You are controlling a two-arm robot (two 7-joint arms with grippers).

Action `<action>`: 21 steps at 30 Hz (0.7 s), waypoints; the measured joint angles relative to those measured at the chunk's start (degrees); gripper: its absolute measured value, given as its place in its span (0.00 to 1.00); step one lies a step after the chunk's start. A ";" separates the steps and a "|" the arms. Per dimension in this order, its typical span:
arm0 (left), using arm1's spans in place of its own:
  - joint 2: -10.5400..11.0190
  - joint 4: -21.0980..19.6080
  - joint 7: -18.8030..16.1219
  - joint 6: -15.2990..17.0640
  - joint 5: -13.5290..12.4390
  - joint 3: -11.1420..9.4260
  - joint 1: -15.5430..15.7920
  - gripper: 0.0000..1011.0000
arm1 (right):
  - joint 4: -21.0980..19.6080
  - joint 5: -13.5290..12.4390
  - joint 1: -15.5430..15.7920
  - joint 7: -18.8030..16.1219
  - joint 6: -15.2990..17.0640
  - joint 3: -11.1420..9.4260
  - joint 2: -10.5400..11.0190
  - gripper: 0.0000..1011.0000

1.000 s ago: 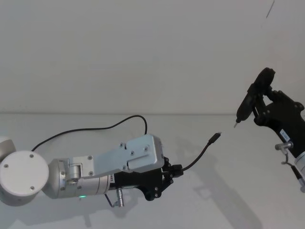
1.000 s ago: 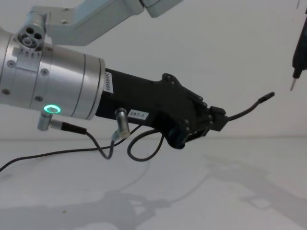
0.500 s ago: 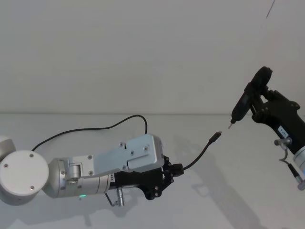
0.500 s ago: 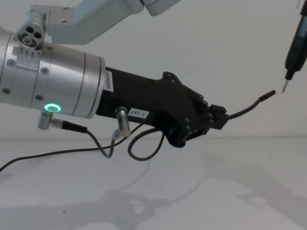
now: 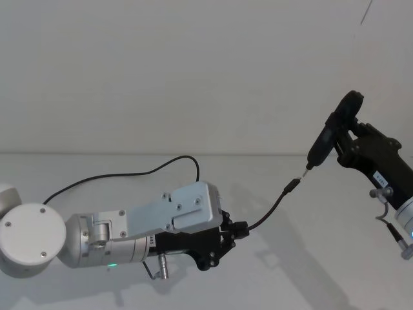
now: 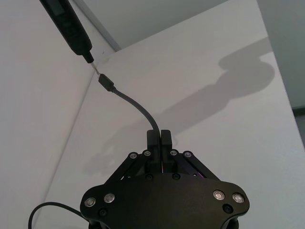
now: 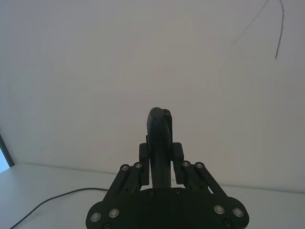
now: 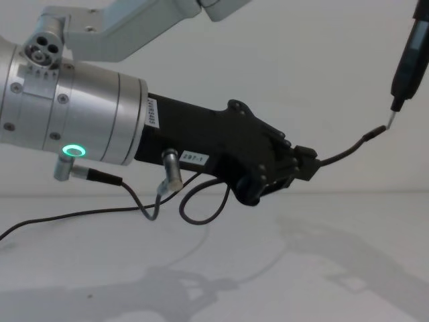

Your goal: Pick up the data cable with the one hand.

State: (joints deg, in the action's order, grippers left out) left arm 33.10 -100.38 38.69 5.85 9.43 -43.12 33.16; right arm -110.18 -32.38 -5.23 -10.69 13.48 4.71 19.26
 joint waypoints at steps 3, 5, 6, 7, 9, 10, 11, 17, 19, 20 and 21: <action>0.00 0.00 0.00 -0.02 0.00 0.00 0.00 0.04 | -0.48 -0.32 0.18 0.00 0.32 0.12 0.26 0.28; 0.00 0.00 0.00 -0.03 0.00 0.00 0.00 0.04 | -0.67 -0.45 0.26 0.00 0.44 0.17 0.36 0.28; 0.00 0.00 0.00 -0.03 0.00 0.00 0.00 0.04 | -0.85 -0.55 0.33 0.00 0.56 0.23 0.46 0.28; 0.00 0.00 0.00 -0.03 0.00 -0.01 0.00 0.04 | -0.85 -0.55 0.33 0.00 0.56 0.23 0.46 0.28; 0.00 0.00 0.00 -0.03 0.00 -0.01 0.00 0.04 | -1.22 -0.71 0.49 0.02 0.77 0.30 0.69 0.28; 0.00 -0.01 0.00 -0.03 0.00 0.00 0.00 0.04 | -1.40 -0.80 0.57 0.03 0.89 0.33 0.79 0.28; 0.00 -0.01 0.00 -0.03 0.00 -0.01 0.00 0.04 | -1.54 -0.87 0.65 0.04 0.97 0.36 0.88 0.28; 0.00 -0.01 0.00 -0.03 0.00 0.00 0.00 0.04 | -2.28 -1.20 1.05 0.15 1.32 0.53 1.34 0.28; 0.00 -0.01 0.00 -0.03 0.00 0.00 0.00 0.04 | -2.50 -1.32 1.17 0.23 1.39 0.61 1.46 0.28; 0.00 -0.01 0.00 -0.03 0.00 -0.01 0.00 0.04 | -2.55 -1.36 1.20 0.26 1.41 0.65 1.49 0.28; 0.00 -0.01 0.00 -0.03 0.00 0.00 0.00 0.04 | -2.58 -1.39 1.22 0.30 1.43 0.67 1.51 0.28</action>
State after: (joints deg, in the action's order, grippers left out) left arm 33.10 -100.39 38.69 5.82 9.43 -43.13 33.16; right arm -112.77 -33.77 -4.01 -10.40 14.92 5.38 20.77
